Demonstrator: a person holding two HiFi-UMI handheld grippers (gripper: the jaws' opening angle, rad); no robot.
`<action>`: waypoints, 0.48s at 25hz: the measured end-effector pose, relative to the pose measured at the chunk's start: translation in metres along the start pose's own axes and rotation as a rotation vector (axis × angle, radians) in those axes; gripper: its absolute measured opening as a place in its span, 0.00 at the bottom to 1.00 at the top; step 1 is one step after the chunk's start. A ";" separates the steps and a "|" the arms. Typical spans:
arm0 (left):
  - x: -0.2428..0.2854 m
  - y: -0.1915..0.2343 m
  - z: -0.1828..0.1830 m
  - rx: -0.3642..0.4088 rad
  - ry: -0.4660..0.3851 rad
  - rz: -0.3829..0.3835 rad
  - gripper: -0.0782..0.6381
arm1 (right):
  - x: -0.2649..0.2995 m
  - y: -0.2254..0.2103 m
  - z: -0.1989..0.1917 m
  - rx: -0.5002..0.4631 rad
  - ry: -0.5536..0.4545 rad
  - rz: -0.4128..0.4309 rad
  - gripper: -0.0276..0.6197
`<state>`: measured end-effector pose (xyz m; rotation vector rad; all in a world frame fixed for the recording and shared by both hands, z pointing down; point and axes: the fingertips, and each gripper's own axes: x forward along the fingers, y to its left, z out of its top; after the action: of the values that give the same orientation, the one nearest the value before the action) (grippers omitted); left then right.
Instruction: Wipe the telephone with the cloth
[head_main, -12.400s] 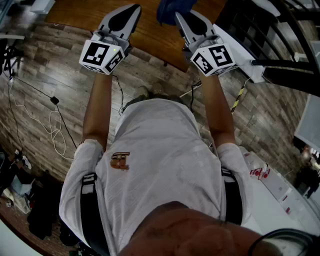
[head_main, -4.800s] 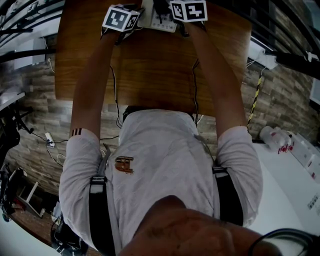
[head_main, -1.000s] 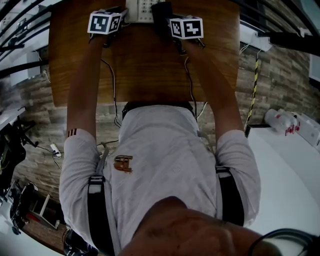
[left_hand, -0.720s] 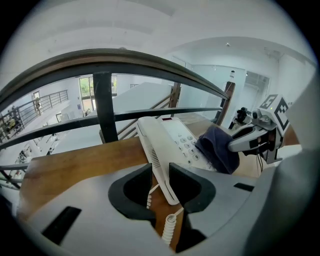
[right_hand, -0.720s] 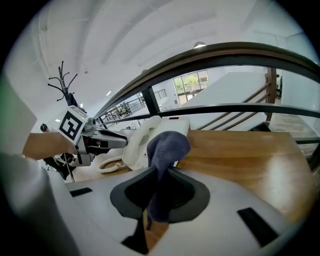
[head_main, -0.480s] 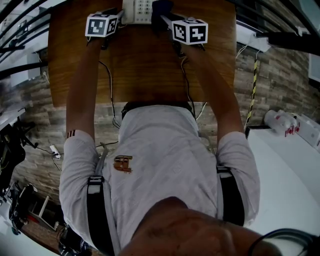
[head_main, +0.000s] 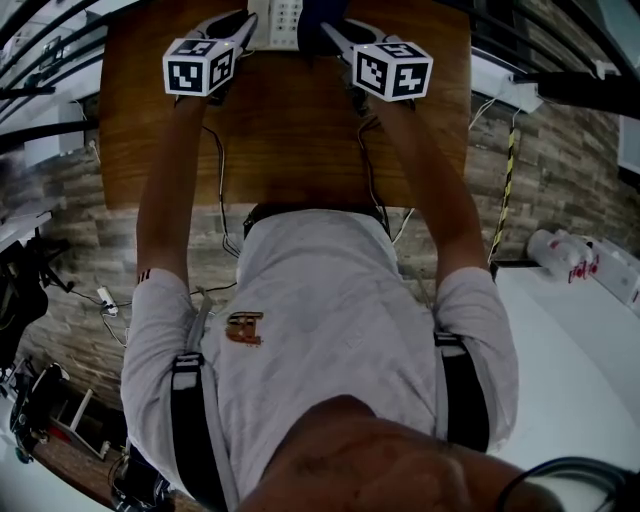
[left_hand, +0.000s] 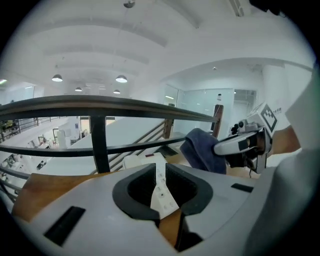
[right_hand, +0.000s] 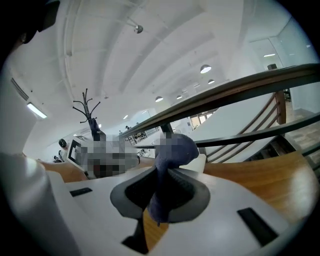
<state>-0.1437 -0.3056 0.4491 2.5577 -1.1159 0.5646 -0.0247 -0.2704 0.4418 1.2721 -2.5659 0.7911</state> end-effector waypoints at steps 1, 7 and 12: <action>-0.005 -0.005 0.008 -0.002 -0.034 -0.006 0.20 | -0.003 0.006 0.003 -0.007 -0.013 0.008 0.16; -0.037 -0.045 0.048 0.028 -0.234 -0.050 0.16 | -0.027 0.035 0.029 -0.049 -0.127 0.070 0.16; -0.062 -0.076 0.061 0.034 -0.340 -0.081 0.15 | -0.053 0.060 0.046 -0.109 -0.225 0.119 0.16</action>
<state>-0.1110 -0.2416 0.3589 2.7843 -1.1049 0.1305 -0.0351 -0.2286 0.3597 1.2500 -2.8409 0.5462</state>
